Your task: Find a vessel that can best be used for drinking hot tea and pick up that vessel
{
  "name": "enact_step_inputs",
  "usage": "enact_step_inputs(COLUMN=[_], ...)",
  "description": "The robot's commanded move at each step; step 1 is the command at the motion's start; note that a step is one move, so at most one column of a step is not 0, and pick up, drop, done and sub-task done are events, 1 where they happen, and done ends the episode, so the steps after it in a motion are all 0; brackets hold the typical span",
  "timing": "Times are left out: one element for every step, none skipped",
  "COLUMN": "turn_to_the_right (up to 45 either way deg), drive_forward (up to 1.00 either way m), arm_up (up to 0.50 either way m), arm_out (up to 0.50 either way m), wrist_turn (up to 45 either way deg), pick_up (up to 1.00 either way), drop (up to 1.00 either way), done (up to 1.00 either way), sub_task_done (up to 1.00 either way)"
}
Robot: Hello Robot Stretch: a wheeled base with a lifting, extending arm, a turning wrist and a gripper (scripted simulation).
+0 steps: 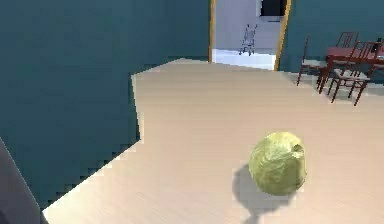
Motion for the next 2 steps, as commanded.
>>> enact_step_inputs(turn_to_the_right=[45.0,45.0], drive_forward=[0.0,0.0], arm_up=[0.0,0.0], arm_out=[0.0,0.0], wrist_turn=[0.0,0.0], pick_up=[0.0,0.0], drop=[0.0,0.0], done=[0.0,0.0], sub_task_done=[0.0,0.0])
